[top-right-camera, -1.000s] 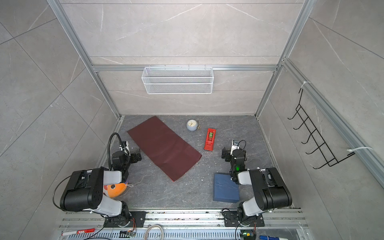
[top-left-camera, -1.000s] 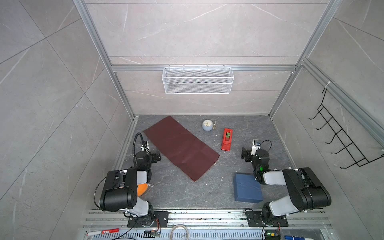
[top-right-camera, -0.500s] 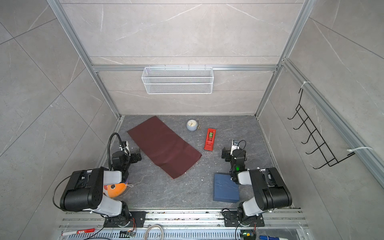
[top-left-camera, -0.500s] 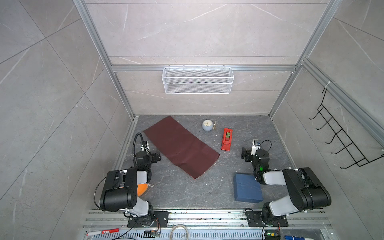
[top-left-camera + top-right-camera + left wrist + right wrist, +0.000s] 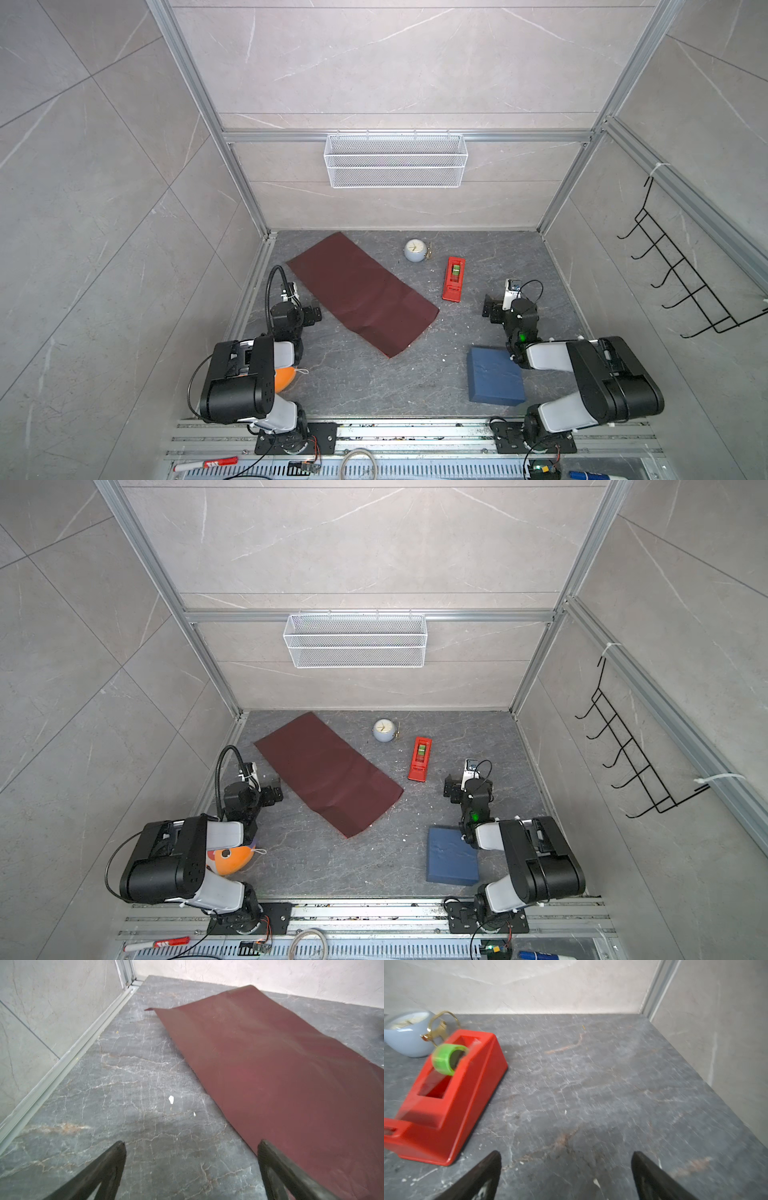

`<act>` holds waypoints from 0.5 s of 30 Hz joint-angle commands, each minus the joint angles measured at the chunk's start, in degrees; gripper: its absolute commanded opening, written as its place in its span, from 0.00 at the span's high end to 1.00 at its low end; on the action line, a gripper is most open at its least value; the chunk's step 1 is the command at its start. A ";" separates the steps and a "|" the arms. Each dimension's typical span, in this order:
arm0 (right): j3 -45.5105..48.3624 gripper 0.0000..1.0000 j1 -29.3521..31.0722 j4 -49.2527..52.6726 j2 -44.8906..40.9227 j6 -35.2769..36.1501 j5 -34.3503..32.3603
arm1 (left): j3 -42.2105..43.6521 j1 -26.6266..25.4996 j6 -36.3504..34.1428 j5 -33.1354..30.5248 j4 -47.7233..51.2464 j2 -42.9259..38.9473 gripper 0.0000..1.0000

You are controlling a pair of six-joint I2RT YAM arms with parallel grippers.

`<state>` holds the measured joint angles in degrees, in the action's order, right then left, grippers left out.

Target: Wrap the gift box in paper

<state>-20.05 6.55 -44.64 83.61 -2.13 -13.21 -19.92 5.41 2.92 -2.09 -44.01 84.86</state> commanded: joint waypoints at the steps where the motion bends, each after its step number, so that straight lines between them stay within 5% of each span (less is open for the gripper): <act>1: -6.68 0.00 0.37 17.69 -10.21 -5.14 -8.19 | -4.98 0.17 2.84 -4.48 11.01 -8.34 0.00; 4: -10.44 0.00 0.39 27.53 -17.04 -9.93 -9.85 | -10.85 0.22 11.90 -13.37 26.86 -12.96 0.00; 6: -14.24 0.00 0.32 36.15 -19.89 -14.26 -9.62 | -13.35 0.21 15.90 -12.88 33.93 -14.88 0.00; 15: -20.39 0.05 2.77 54.43 -23.75 -28.59 13.94 | -12.34 -3.04 32.10 13.85 36.63 -23.33 0.01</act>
<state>-39.13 7.57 -1.56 60.07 -24.49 -7.88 -32.12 4.73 26.79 0.99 -10.87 63.33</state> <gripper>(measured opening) 0.946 0.996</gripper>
